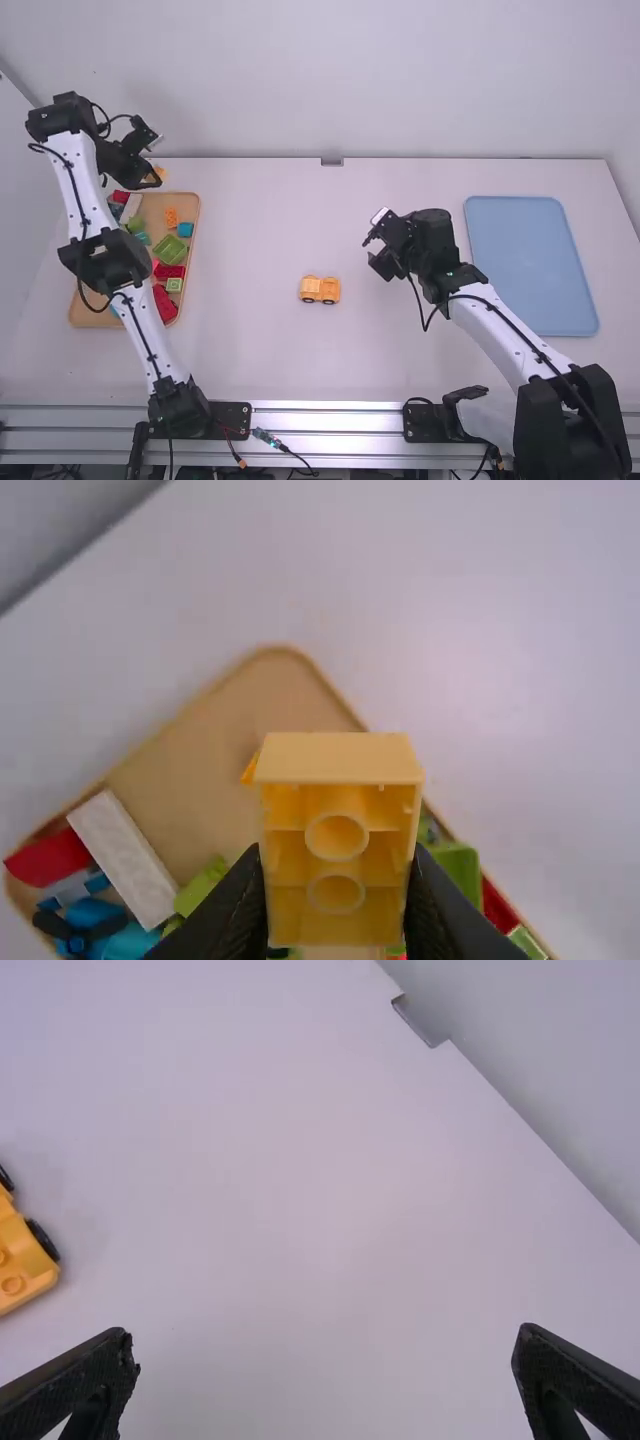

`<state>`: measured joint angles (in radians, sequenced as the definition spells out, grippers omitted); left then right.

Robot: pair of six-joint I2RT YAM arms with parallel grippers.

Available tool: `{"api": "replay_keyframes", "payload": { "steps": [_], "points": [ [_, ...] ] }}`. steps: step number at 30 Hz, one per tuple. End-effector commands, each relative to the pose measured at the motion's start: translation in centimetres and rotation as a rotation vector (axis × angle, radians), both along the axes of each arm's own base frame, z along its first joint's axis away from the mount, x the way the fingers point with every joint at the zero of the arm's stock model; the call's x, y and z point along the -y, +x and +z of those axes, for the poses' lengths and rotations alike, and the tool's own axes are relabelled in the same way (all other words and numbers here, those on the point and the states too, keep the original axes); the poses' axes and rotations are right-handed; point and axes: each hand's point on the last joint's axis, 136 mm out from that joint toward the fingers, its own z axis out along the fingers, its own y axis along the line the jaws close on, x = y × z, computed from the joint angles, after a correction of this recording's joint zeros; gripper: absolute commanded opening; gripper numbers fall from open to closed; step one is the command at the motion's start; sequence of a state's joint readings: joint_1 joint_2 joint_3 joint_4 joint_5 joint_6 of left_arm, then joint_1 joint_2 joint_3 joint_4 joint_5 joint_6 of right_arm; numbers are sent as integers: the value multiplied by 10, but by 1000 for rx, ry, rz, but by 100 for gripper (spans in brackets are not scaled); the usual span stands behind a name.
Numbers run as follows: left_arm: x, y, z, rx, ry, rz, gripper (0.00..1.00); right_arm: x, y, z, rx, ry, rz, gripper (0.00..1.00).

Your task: Assemble lego blocks to make yellow taxi

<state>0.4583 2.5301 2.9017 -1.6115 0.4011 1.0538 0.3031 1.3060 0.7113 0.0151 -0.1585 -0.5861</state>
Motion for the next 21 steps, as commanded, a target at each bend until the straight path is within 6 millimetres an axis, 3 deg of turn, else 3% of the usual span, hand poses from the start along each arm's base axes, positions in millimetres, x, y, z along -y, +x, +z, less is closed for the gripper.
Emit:
{"api": "replay_keyframes", "payload": {
  "steps": [1,7,13,14,18,21],
  "points": [
    [33,2,8,-13,-106,14,2,-4,0,5,0,47,-18,99],
    [71,16,16,1,-74,-24,2,-5,4,11,22,67,-29,99],
    [92,47,8,9,138,74,2,-5,5,13,31,69,-28,99],
    [104,49,5,6,169,45,2,-5,6,13,33,66,-27,99],
    [138,48,-2,-10,168,-59,2,-3,6,13,36,58,-31,99],
    [151,46,-8,-33,183,-92,2,-4,6,13,37,57,-29,99]
  ]
}}
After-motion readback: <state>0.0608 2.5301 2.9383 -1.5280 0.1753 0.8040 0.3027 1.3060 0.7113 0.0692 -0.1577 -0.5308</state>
